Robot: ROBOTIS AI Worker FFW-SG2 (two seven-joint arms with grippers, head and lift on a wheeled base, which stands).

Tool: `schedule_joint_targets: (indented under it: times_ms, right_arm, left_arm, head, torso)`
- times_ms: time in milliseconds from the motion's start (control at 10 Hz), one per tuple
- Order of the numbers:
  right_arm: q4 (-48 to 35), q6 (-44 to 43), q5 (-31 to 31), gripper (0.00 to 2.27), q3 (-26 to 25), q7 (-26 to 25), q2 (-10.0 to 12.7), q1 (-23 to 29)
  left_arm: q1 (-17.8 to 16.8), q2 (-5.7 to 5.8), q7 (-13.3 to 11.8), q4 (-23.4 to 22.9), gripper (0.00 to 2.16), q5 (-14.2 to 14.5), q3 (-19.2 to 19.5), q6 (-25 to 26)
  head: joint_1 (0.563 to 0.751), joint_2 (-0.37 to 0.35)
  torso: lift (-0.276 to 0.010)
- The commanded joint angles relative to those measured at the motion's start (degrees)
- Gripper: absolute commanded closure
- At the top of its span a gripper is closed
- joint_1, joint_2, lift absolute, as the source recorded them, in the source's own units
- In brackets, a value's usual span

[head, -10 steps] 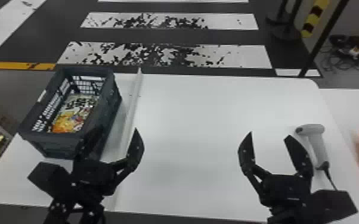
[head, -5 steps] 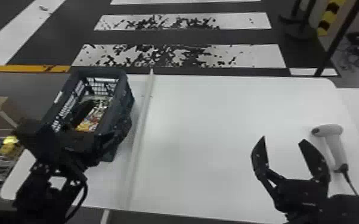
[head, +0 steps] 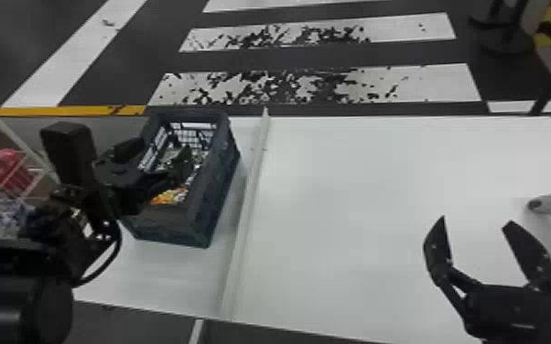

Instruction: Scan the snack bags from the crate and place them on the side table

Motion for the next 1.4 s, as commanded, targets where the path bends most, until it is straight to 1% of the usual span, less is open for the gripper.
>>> schedule_joint_targets:
  times_ms: [0, 100, 200, 300, 400, 500, 600, 700, 800, 900, 1000, 1100, 1200, 1300]
  right_arm:
    - [0.0, 0.7, 0.1, 0.06, 0.3, 0.0, -0.1, 0.0]
    - [-0.1, 0.9, 0.3, 0.06, 0.5, 0.0, -0.1, 0.2]
    - [-0.2, 0.9, 0.4, 0.06, 0.5, 0.0, -0.2, 0.5]
    - [-0.3, 0.9, 0.5, 0.06, 0.6, 0.0, -0.3, 0.8]
    - [-0.4, 1.1, 0.6, 0.06, 0.7, 0.0, -0.5, 1.0]
    - [-0.4, 1.1, 0.6, 0.06, 1.0, 0.0, -0.6, 1.0]
    - [-0.4, 1.6, 1.0, 0.06, 1.3, 0.0, -0.6, 0.9]
    - [-0.4, 1.9, 1.3, 0.06, 2.0, 0.0, -0.8, 0.7]
    - [-0.4, 2.6, 1.4, 0.06, 2.5, 0.0, -1.0, 0.4]
    - [-0.4, 2.8, 1.6, 0.06, 2.8, 0.0, -1.1, 0.3]
    - [-0.4, 2.8, 1.6, 0.06, 3.0, 0.0, -1.4, 0.3]
    - [-0.4, 3.0, 1.7, 0.06, 3.1, 0.0, -1.5, 0.4]
    - [-0.4, 3.0, 1.8, 0.06, 3.1, 0.0, -1.5, 0.4]
    - [-0.4, 3.2, 2.0, 0.06, 3.2, 0.0, -1.5, 0.4]
  left_arm:
    - [-3.0, 1.99, -1.0, 1.5, 0.08, -0.4, 2.1, 2.1]
    - [-5.2, 3.14, -2.3, 3.3, 0.08, -1.3, 2.6, 4.3]
    - [-7.8, 4.19, -5.1, 6.4, 0.08, -2.8, 2.6, 4.7]
    - [-10.8, 4.81, -6.9, 9.9, 0.09, -3.6, 2.6, 6.3]
    - [-12.5, 5.69, -8.2, 12.4, 0.09, -5.0, 2.6, 8.2]
    - [-13.9, 6.83, -9.8, 14.8, 0.09, -5.7, 2.6, 9.1]
    - [-15.2, 7.53, -11.1, 17.2, 0.09, -6.9, 2.5, 10.5]
    - [-15.5, 8.15, -12.5, 18.5, 0.09, -7.6, 2.5, 10.5]
    - [-16.1, 8.41, -13.5, 20.5, 0.09, -8.7, 2.3, 10.5]
    - [-16.8, 8.94, -14.2, 22.6, 0.09, -9.3, 1.5, 10.5]
    - [-18.6, 9.03, -15.5, 25.5, 0.09, -10.9, -0.1, 10.3]
    - [-19.4, 9.29, -16.1, 26.8, 0.08, -11.2, -1.4, 10.0]
    - [-20.5, 9.38, -16.9, 28.0, 0.08, -12.0, -2.7, 9.3]
    - [-21.4, 9.38, -17.3, 28.8, 0.08, -12.7, -3.9, 9.1]
  head:
    - [0.695, 0.227]
    - [0.695, 0.247]
    - [0.695, 0.267]
    - [0.695, 0.273]
    - [0.695, 0.285]
    - [0.695, 0.302]
    - [0.695, 0.321]
    - [0.695, 0.339]
    - [0.695, 0.349]
    - [0.695, 0.35]
    - [0.695, 0.35]
    - [0.695, 0.35]
    - [0.695, 0.35]
    - [0.695, 0.35]
  torso:
    - [-0.081]
    - [-0.081]
    - [-0.081]
    - [-0.081]
    - [-0.081]
    - [-0.081]
    - [-0.081]
    - [-0.081]
    - [-0.081]
    - [-0.081]
    - [-0.081]
    - [-0.081]
    - [-0.081]
    - [-0.081]
